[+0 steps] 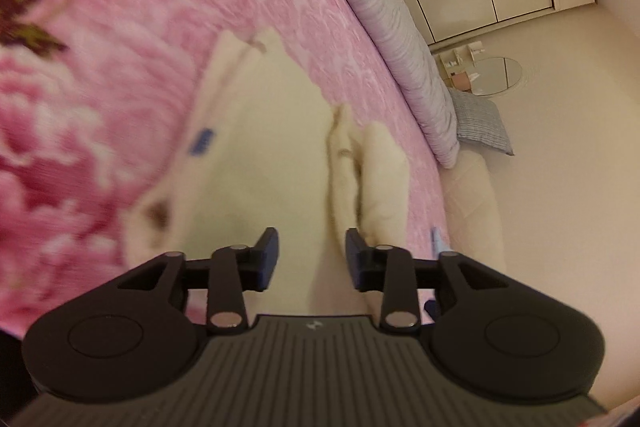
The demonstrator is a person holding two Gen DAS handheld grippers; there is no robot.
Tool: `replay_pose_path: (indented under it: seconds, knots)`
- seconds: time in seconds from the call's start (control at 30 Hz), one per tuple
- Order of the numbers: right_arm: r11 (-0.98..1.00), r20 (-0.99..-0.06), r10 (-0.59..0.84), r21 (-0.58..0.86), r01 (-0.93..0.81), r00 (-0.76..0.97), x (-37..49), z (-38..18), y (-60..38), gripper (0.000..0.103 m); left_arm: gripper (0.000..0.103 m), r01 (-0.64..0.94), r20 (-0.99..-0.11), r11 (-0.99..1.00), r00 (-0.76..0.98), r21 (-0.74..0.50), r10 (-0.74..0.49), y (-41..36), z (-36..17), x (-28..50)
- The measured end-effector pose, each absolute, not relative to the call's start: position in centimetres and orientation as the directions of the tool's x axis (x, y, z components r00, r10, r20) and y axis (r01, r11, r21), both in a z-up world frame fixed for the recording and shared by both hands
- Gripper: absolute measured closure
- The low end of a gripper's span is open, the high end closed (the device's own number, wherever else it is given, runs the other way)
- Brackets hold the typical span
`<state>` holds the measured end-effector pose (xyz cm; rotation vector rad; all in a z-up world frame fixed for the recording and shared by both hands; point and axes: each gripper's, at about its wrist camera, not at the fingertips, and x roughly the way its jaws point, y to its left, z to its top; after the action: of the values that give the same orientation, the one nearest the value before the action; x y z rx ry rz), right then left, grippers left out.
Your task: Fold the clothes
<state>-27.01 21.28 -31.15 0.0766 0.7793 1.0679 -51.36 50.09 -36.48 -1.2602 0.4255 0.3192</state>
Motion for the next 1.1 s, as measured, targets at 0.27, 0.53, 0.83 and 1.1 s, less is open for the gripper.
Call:
replay_pose_path:
  seconds: [0.27,0.53,0.83,1.1]
  knots:
    - [0.779,-0.735,0.627,0.585,-0.226,0.258,-18.3,-38.5,18.4,0.068,0.048,-0.399,-0.409,0.112,0.907,-0.91,-0.096,51.6,-39.9,-43.8]
    - [0.794,-0.766,0.585,0.475,-0.38,0.266,-19.1,-38.4,23.2,0.068,0.055,-0.376,-0.436,0.271,0.876,-0.886,-0.207,51.7,-39.2,-36.4]
    - [0.691,-0.728,0.61,0.298,-0.658,0.312,-24.4,-34.2,27.8,0.083,0.085,-0.244,-0.361,0.606,0.929,-0.757,-0.077,51.9,-32.0,-42.6]
    - [0.573,-0.738,0.623,0.203,-0.794,0.26,-29.1,-33.1,33.5,0.082,0.086,-0.414,-0.446,0.411,0.895,-0.812,0.02,56.5,-38.6,-50.2]
